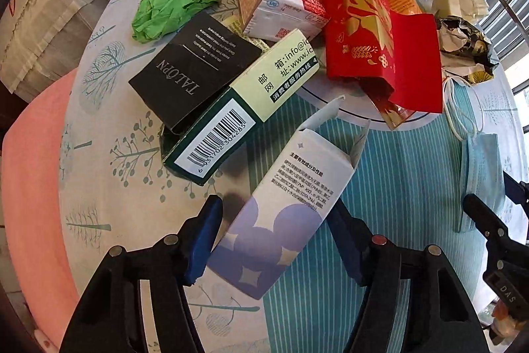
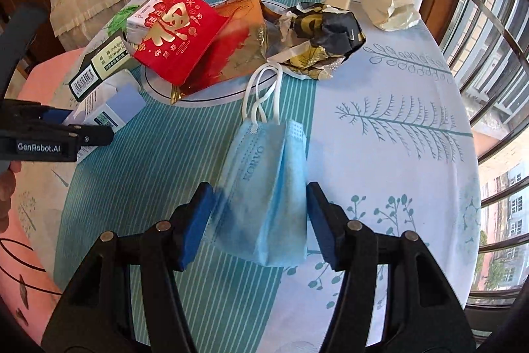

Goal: Collect trash
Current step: 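Grasp the white carton with the left gripper while the right grasps the blue mask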

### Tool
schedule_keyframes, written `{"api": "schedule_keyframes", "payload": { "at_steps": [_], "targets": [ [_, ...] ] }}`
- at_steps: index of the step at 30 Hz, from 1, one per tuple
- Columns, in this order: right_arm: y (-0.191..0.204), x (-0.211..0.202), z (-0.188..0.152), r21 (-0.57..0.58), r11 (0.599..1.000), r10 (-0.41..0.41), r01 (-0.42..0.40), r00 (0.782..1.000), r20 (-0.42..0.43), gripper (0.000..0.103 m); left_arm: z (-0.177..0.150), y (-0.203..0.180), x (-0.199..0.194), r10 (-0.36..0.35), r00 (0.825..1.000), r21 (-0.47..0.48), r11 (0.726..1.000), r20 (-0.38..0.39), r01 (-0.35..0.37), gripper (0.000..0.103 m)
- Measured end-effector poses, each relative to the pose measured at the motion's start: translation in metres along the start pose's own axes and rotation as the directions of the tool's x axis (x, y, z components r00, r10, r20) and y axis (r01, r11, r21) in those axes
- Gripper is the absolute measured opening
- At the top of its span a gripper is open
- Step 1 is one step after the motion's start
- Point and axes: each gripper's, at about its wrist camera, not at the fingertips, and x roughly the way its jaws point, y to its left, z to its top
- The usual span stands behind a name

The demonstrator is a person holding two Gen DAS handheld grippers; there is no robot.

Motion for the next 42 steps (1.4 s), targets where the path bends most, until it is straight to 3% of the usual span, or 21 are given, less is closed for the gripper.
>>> {"api": "schedule_keyframes", "payload": {
  "at_steps": [5, 7, 11, 14, 21, 31, 42],
  "targets": [
    [0.006, 0.001, -0.004, -0.055, 0.998, -0.024, 0.026, 0.999, 0.023, 0.047, 0.008, 0.002, 0.004, -0.031, 1.0, -0.023, 0.999, 0.005, 0.031, 0.052],
    [0.004, -0.001, -0.006, -0.057, 0.998, -0.025, 0.027, 0.999, 0.027, 0.043, 0.008, -0.001, 0.004, -0.034, 0.999, -0.016, 0.999, 0.009, 0.035, 0.039],
    [-0.002, -0.005, -0.007, -0.043, 0.999, -0.03, 0.031, 0.999, 0.025, 0.028, 0.004, -0.01, 0.004, -0.018, 1.0, -0.013, 1.0, 0.006, 0.018, 0.038],
    [-0.009, -0.007, -0.005, -0.021, 1.0, 0.02, -0.02, 1.0, 0.005, 0.018, -0.005, -0.021, -0.002, -0.018, 1.0, -0.02, 1.0, 0.012, 0.019, 0.038],
    [-0.006, -0.022, -0.007, 0.012, 0.998, 0.063, -0.063, 0.998, -0.018, 0.012, -0.036, -0.024, -0.039, -0.078, 0.995, -0.075, 0.994, 0.057, 0.083, 0.038],
    [0.029, -0.109, -0.031, 0.085, 0.994, 0.054, -0.063, 0.993, 0.106, 0.012, -0.108, -0.011, -0.14, -0.12, 0.972, -0.062, 0.989, 0.202, 0.135, 0.038],
    [0.107, -0.213, -0.087, 0.082, 0.994, 0.054, -0.072, 0.979, 0.199, 0.012, -0.227, 0.032, -0.234, -0.136, 0.942, -0.05, 0.986, 0.306, 0.158, 0.038]
  ]
}}
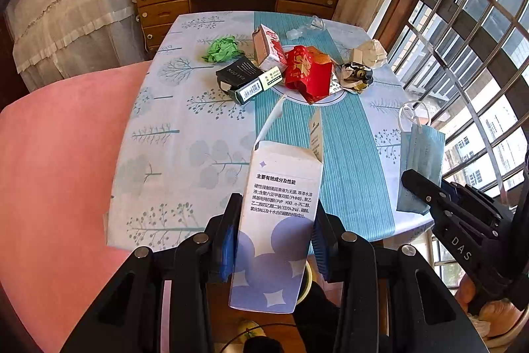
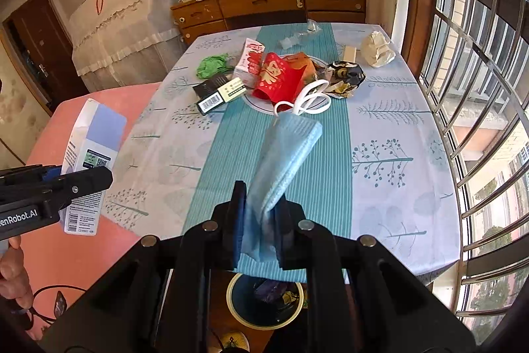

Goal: Collect trash
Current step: 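Carry the white carton and blue mask over the bin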

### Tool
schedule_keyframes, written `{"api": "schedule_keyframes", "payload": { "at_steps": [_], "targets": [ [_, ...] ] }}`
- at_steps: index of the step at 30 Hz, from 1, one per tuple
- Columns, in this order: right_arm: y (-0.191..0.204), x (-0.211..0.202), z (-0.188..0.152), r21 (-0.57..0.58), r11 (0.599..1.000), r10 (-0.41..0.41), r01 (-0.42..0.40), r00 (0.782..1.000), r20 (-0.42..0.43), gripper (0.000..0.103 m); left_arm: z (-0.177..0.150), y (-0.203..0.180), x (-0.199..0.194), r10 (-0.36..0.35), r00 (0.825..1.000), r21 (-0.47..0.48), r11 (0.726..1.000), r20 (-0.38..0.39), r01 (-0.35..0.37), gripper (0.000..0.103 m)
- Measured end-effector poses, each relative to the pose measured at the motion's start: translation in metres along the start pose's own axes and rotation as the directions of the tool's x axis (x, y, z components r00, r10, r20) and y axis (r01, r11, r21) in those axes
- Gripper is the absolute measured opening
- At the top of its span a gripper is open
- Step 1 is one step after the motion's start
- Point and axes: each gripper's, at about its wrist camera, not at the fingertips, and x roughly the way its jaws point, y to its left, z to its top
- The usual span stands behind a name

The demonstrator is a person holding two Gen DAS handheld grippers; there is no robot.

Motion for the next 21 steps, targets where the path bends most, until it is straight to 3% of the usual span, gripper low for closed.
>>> {"api": "schedule_keyframes", "payload": {
  "at_steps": [11, 21],
  "targets": [
    [0.077, -0.053, -0.069, 0.01, 1.0, 0.01, -0.011, 1.0, 0.017, 0.012, -0.087, 0.029, -0.048, -0.025, 1.0, 0.073, 0.997, -0.001, 0.025, 0.038],
    [0.097, -0.049, -0.156, 0.027, 1.0, 0.018, -0.015, 0.993, -0.116, 0.012, -0.146, 0.025, -0.024, -0.034, 0.993, 0.112, 0.993, -0.112, 0.046, 0.038]
  ]
}}
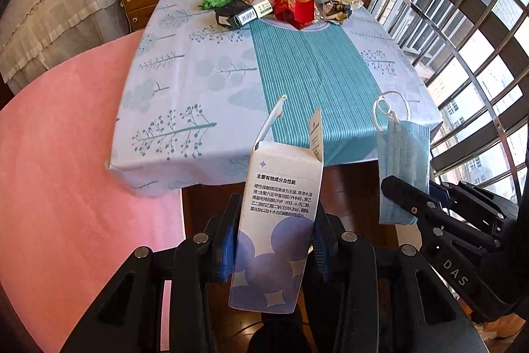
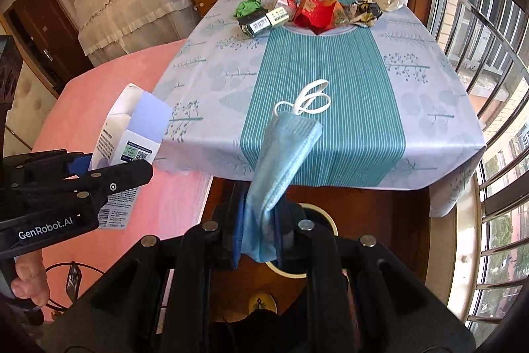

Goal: Collect trash
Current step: 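Carry the white carton and blue mask over the bin, then open both grippers to drop the carton and mask into the bin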

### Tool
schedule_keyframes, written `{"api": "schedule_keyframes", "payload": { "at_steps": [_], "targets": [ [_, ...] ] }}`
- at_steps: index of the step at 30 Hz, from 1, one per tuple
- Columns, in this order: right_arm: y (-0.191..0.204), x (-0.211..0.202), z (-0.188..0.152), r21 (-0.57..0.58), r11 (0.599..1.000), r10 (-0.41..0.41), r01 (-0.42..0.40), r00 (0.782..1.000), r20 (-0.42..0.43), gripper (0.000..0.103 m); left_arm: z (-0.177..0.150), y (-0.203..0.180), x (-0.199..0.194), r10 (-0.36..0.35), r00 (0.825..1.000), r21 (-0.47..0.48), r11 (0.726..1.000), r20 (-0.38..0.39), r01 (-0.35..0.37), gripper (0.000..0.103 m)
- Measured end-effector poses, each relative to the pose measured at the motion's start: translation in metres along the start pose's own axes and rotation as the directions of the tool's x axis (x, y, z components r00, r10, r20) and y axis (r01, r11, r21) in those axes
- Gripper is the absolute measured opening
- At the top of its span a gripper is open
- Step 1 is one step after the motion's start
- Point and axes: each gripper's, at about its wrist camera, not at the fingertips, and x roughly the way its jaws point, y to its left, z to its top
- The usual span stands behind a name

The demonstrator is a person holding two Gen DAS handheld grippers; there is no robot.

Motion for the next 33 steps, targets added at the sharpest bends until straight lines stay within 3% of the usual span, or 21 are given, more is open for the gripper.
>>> {"api": "schedule_keyframes", "payload": {
  "at_steps": [12, 21, 33],
  "targets": [
    [-0.054, 0.079, -0.075, 0.159, 0.987, 0.0, 0.03, 0.982, -0.191, 0.012, -0.046, -0.041, 0.089, -0.021, 0.992, 0.066, 0.997, -0.122, 0.029, 0.038],
    [-0.103, 0.193, -0.132, 0.215, 0.975, 0.013, 0.047, 0.963, -0.27, 0.013, -0.071, -0.046, 0.226, -0.026, 0.986, 0.034, 0.999, -0.164, 0.032, 0.038],
    [-0.148, 0.343, -0.189, 0.206, 0.978, 0.028, 0.046, 0.939, -0.343, 0.013, -0.1, -0.025, 0.399, 0.024, 0.971, -0.02, 0.999, -0.238, -0.029, 0.038]
  ]
}}
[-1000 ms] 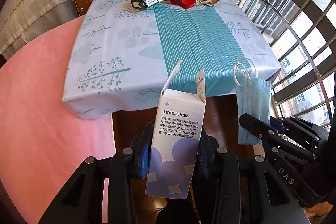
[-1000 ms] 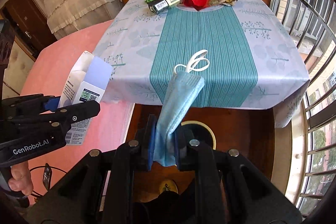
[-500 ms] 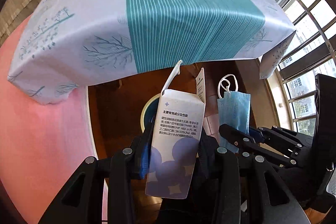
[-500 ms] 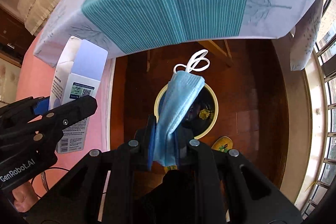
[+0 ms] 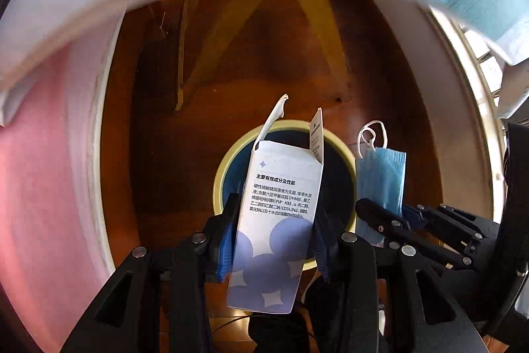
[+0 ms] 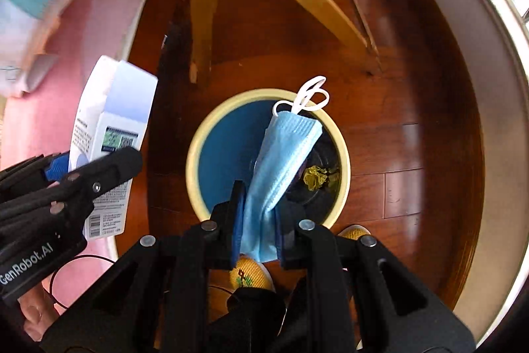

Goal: Collect trash
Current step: 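Open both grippers to drop the carton and mask into the bin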

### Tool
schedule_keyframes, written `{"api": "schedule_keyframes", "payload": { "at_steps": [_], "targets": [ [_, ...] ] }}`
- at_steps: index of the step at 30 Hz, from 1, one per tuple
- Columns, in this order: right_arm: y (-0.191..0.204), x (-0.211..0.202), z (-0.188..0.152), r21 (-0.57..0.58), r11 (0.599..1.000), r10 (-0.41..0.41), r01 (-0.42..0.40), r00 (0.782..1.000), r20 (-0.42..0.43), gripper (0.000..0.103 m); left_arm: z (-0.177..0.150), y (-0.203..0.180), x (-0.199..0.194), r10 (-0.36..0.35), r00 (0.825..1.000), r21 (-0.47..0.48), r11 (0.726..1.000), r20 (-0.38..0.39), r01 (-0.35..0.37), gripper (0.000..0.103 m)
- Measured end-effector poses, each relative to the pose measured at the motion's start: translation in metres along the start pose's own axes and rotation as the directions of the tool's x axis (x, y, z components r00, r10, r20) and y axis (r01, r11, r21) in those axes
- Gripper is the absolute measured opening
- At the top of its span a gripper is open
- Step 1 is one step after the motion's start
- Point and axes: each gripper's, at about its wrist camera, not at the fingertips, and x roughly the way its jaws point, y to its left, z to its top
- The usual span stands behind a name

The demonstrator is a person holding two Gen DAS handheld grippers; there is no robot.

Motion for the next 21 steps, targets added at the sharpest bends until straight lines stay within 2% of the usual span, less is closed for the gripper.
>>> {"api": "schedule_keyframes", "payload": {
  "at_steps": [4, 5, 6, 8, 10, 12, 18, 21],
  "targets": [
    [-0.006, 0.029, 0.005, -0.011, 1.0, 0.005, -0.005, 1.0, -0.01, 0.014, 0.0, 0.004, 0.034, 0.007, 1.0, 0.004, 1.0, -0.028, -0.007, 0.039],
    [-0.007, 0.034, 0.005, -0.007, 1.0, 0.013, -0.013, 1.0, -0.014, 0.017, 0.0, 0.004, 0.039, 0.005, 0.999, 0.007, 1.0, -0.039, -0.005, 0.04],
    [-0.009, 0.037, 0.008, -0.003, 1.0, 0.024, -0.024, 1.0, -0.015, 0.02, 0.001, 0.004, 0.046, 0.002, 0.999, 0.008, 1.0, -0.05, -0.002, 0.045],
    [-0.016, 0.045, 0.012, 0.002, 1.0, 0.021, -0.021, 1.0, -0.022, 0.036, 0.001, 0.007, 0.055, -0.002, 0.998, 0.003, 1.0, -0.059, 0.002, 0.063],
    [-0.023, 0.056, 0.013, 0.016, 1.0, 0.011, -0.011, 0.999, -0.034, 0.043, 0.0, 0.015, 0.063, 0.013, 0.998, -0.007, 1.0, -0.059, -0.013, 0.083],
    [-0.027, 0.065, 0.012, 0.032, 0.999, -0.012, 0.014, 0.998, -0.055, 0.054, 0.001, 0.021, 0.069, 0.017, 0.997, -0.013, 1.0, -0.075, -0.018, 0.094],
    [-0.037, 0.073, 0.012, 0.037, 0.999, -0.024, 0.027, 0.996, -0.081, 0.056, 0.002, 0.035, 0.073, 0.048, 0.996, -0.017, 0.999, -0.073, -0.049, 0.094],
    [-0.035, 0.067, 0.011, 0.039, 0.999, -0.019, 0.022, 0.996, -0.083, 0.056, -0.001, 0.035, 0.06, 0.051, 0.997, -0.014, 0.999, -0.065, -0.052, 0.094]
  ]
}}
